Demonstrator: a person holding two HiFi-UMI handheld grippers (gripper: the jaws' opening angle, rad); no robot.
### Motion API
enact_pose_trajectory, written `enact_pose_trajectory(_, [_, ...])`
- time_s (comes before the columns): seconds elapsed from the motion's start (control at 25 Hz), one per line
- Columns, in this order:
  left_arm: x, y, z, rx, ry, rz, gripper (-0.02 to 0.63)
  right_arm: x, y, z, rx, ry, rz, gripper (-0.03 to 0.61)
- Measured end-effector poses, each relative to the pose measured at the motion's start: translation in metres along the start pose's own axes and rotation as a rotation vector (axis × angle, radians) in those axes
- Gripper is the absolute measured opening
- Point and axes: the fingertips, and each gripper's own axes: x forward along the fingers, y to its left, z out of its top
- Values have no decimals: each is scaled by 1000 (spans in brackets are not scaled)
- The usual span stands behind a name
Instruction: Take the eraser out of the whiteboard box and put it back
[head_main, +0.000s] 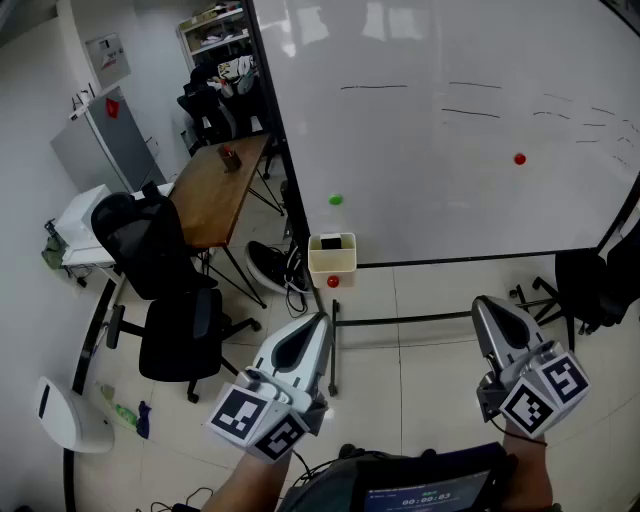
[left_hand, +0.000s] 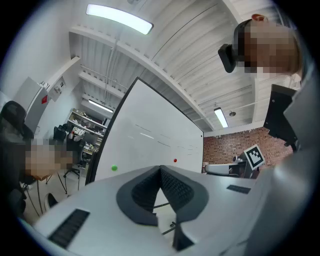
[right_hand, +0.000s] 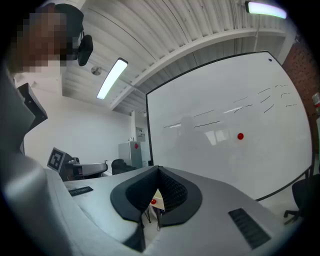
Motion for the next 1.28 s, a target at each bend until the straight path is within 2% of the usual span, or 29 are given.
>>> enact_pose_trajectory(0.32, [-27,45,3,-6,5,-24,23,34,41,-13,9,-2,-23,23])
enact_pose_trajectory(0.6, [-16,69,5,-28,-8,-18,23,64,49,-13,-3,8,4,23])
enact_pose_trajectory(0.88, [23,98,10,-2,14,31,23,111,22,-17,32,8,52,23])
enact_pose_trajectory(1.28, [106,158,32,51,9,90,23,191,-36,-12,69,-5,90,23])
